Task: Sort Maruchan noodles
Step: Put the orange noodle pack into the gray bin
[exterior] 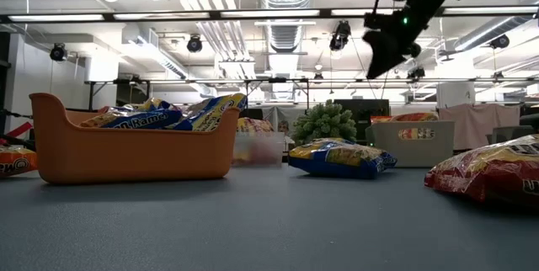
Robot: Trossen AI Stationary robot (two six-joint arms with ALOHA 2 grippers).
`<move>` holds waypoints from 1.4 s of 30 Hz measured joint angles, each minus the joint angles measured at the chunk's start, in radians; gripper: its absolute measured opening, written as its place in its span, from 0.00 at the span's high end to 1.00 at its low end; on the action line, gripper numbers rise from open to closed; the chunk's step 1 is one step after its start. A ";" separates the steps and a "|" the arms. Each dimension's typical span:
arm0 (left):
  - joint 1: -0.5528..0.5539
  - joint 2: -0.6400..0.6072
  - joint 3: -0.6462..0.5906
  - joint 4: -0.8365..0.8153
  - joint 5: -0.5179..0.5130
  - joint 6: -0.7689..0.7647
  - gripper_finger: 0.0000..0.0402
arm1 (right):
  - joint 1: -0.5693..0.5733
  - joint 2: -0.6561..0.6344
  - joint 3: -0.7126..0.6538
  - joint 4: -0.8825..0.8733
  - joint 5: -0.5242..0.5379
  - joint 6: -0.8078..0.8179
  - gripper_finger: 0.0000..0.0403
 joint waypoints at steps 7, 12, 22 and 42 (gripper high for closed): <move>0.000 0.000 0.000 -0.082 -0.003 -0.114 0.90 | 0.141 -0.046 -0.016 0.007 -0.111 0.138 0.79; 0.000 0.000 0.001 -0.187 -0.066 -0.245 0.90 | 0.299 -0.056 -0.029 0.061 -0.105 0.169 0.79; -0.043 0.000 0.107 -0.567 -0.076 -0.627 0.90 | 0.522 -0.056 -0.068 0.286 -0.103 0.078 0.80; -0.322 0.169 0.225 -0.863 0.068 -1.134 0.90 | 0.546 -0.043 -0.181 0.450 -0.103 0.130 0.82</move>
